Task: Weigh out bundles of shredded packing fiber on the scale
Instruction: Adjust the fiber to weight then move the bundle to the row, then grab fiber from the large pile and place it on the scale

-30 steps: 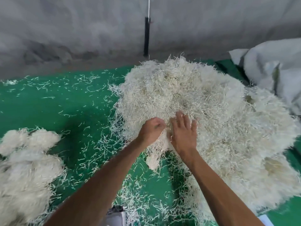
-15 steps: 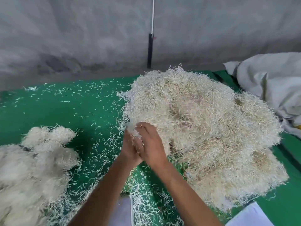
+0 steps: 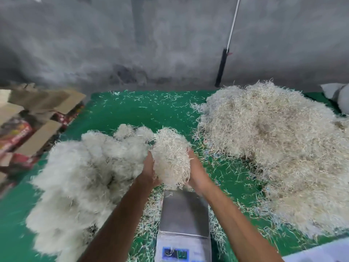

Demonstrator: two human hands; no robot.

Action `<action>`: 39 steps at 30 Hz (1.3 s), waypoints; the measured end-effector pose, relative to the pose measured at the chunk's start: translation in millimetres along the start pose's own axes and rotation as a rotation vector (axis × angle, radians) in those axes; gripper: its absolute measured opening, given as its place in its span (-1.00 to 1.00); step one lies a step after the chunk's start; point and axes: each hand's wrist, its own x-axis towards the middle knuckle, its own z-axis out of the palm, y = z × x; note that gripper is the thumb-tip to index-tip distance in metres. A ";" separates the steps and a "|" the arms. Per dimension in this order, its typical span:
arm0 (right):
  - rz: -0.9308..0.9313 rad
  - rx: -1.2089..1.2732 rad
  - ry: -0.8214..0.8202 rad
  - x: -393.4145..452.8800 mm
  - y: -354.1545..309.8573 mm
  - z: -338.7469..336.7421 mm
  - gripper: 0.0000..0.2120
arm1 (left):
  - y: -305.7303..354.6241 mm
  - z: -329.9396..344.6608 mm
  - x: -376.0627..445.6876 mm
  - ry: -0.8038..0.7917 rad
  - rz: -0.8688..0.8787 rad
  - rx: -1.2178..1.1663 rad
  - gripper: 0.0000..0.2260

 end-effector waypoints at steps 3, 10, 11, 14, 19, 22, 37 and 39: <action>0.074 0.037 -0.006 -7.2 13.0 13.9 -0.10 | -11.1 -12.2 4.8 -0.043 -0.058 0.064 -0.43; -0.139 -0.412 0.303 -14.6 32.9 5.0 -0.40 | -31.3 -28.8 10.4 -0.292 0.070 0.187 -0.38; -0.165 -0.468 0.318 -15.2 33.1 5.3 -0.38 | -37.1 -25.7 6.4 -0.302 -0.008 0.150 -0.46; -0.133 -0.381 0.371 -19.8 24.1 0.6 -0.39 | -31.8 -19.5 3.6 -0.137 -0.007 0.386 -0.42; -0.020 -0.252 0.459 -14.5 -1.2 -32.5 -0.49 | -17.7 -29.0 24.2 0.051 -0.111 0.511 -0.21; -0.031 -0.289 0.472 -20.0 -9.6 -44.6 -0.51 | -16.7 -36.0 31.8 0.013 -0.062 0.490 -0.31; -0.105 0.262 0.638 -41.2 -50.8 -94.4 -0.49 | -92.1 -74.7 47.2 0.188 -0.118 0.434 -0.47; -0.106 0.343 0.606 -43.0 -58.3 -91.0 -0.48 | -114.5 -71.2 47.8 0.226 -0.100 0.550 -0.45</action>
